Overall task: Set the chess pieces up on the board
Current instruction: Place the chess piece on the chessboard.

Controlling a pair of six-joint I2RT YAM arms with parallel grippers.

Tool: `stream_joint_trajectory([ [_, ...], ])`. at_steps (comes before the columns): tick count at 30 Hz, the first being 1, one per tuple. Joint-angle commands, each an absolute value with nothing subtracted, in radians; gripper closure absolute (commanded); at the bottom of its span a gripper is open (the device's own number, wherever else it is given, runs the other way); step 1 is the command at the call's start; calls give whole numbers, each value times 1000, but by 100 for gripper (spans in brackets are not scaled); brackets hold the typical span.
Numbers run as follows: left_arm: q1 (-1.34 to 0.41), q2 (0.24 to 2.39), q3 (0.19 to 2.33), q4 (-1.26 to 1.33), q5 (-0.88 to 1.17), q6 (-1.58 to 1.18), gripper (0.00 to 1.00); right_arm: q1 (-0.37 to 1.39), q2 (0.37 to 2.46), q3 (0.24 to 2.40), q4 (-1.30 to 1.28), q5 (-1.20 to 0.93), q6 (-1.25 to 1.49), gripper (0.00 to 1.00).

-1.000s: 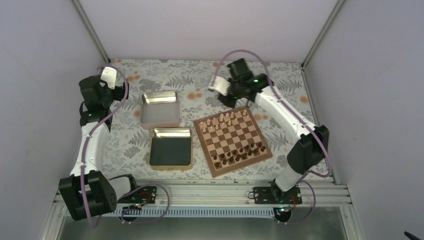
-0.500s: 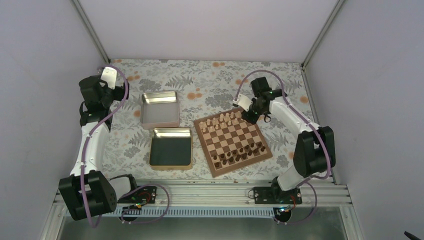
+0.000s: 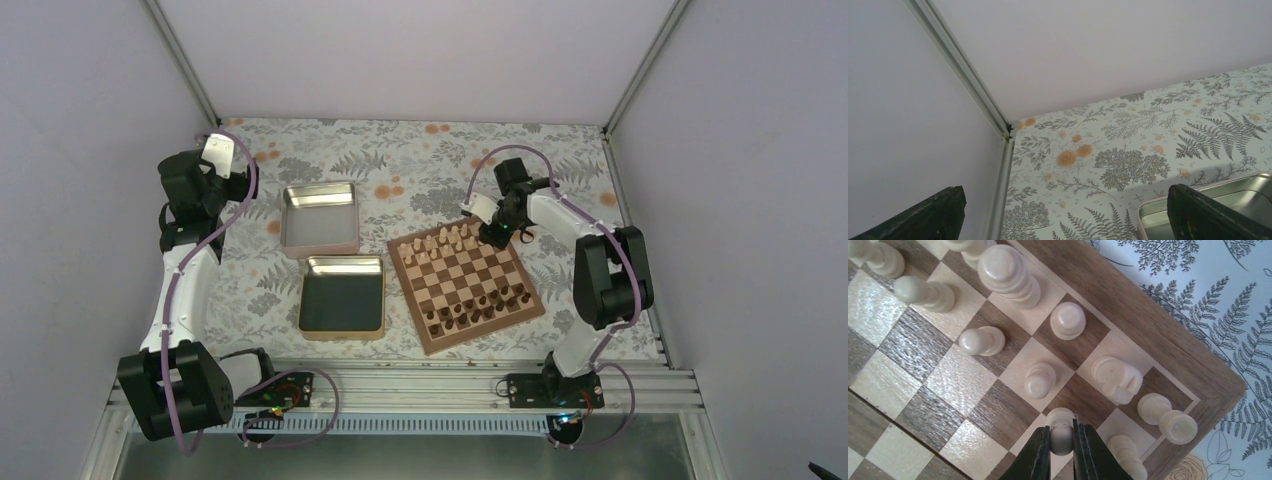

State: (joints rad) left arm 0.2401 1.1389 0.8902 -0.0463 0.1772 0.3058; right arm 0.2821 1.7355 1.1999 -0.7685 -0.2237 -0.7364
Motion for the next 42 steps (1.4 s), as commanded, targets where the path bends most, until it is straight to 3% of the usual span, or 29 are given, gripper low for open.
stream_joint_trajectory([
  [1,247,1134,903,-48,196,302,0,264,1754,1237,-746,-223,-747,89],
  [24,247,1131,900,-48,206,305,0,248,1794,1265,-753,-233,-751,84],
  [35,246,1129,900,-49,211,308,0,247,1788,1272,-770,-239,-753,75],
  [42,247,1136,907,-61,238,302,0,248,1678,1342,-883,-293,-745,67],
])
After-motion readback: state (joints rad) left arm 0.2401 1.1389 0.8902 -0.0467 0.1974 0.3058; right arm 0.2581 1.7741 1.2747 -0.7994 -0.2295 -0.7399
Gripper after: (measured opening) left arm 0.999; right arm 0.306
